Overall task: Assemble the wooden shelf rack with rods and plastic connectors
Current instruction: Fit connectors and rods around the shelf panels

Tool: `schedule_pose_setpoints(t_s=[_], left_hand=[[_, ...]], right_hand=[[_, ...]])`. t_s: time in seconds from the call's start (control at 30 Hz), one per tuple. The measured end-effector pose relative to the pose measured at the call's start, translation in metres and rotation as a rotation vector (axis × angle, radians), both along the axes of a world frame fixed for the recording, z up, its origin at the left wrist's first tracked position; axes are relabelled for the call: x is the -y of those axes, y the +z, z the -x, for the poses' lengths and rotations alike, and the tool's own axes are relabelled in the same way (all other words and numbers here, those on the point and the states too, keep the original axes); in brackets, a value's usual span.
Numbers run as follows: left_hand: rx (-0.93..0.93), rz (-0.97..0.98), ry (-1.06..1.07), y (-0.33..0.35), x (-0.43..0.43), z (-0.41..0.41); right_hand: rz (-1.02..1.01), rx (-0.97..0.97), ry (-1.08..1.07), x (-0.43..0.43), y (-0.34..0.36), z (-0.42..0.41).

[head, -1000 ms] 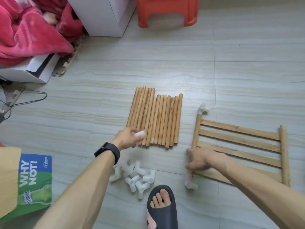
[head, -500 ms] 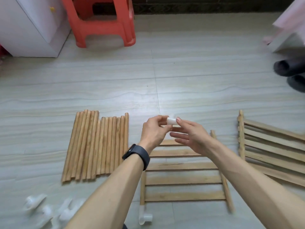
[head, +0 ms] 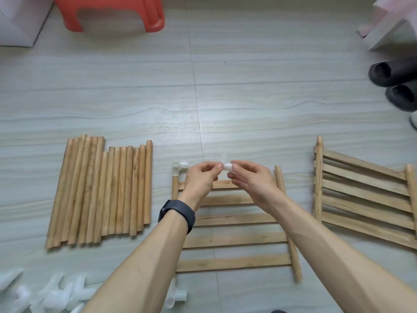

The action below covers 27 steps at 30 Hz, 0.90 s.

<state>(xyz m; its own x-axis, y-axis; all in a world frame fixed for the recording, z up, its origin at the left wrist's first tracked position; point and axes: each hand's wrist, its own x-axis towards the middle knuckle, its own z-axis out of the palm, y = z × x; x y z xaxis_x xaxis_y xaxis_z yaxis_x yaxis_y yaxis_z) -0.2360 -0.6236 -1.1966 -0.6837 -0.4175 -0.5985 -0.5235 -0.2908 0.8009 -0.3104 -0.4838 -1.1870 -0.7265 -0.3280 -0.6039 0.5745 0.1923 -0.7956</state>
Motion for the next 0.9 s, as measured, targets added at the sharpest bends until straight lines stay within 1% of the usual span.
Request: schedule_pose_setpoints(t_s=[0.07, 0.1, 0.13, 0.2, 0.3, 0.37, 0.47, 0.5, 0.53, 0.6, 0.67, 0.73, 0.8, 0.9], left_hand=[[-0.014, -0.059, -0.012, -0.002, -0.005, 0.003], [-0.015, -0.077, -0.016, -0.004, -0.008, 0.005], [-0.016, -0.082, -0.020, -0.006, -0.012, 0.006], [-0.018, -0.028, -0.042, -0.011, -0.019, 0.009], [0.001, 0.170, -0.148, -0.019, -0.023, 0.013], [0.066, 0.358, -0.273, -0.025, -0.024, 0.012], [0.169, 0.783, -0.606, -0.034, -0.020, 0.005], [0.190, 0.874, -0.707, -0.037, -0.018, 0.003], [0.207, 0.924, -0.780, -0.040, -0.017, 0.002], [0.219, 0.985, -0.860, -0.045, -0.014, 0.000], [0.203, 1.054, -0.896, -0.049, -0.013, -0.002], [0.183, 1.105, -0.929, -0.050, -0.013, -0.002], [0.163, 1.134, -0.938, -0.051, -0.013, -0.003], [0.133, 1.156, -0.933, -0.053, -0.014, -0.007]], right_hand=[[0.081, 0.178, -0.083, 0.001, 0.002, 0.004], [0.099, 0.246, -0.091, 0.000, 0.003, 0.006], [0.100, 0.286, -0.086, -0.001, 0.004, 0.008], [0.064, 0.276, -0.060, -0.005, 0.001, 0.010], [-0.007, 0.148, -0.037, -0.011, -0.005, 0.015], [-0.068, 0.069, -0.073, -0.017, -0.010, 0.023], [-0.099, 0.054, -0.105, -0.030, -0.015, 0.039], [-0.083, 0.076, -0.110, -0.034, -0.017, 0.046], [-0.064, 0.096, -0.122, -0.038, -0.018, 0.053], [-0.055, 0.088, -0.144, -0.045, -0.020, 0.068], [-0.132, -0.006, -0.157, -0.051, -0.023, 0.085], [-0.288, -0.148, -0.144, -0.058, -0.028, 0.099], [-0.462, -0.263, -0.101, -0.065, -0.032, 0.108], [-0.660, -0.372, 0.003, -0.073, -0.040, 0.113]])
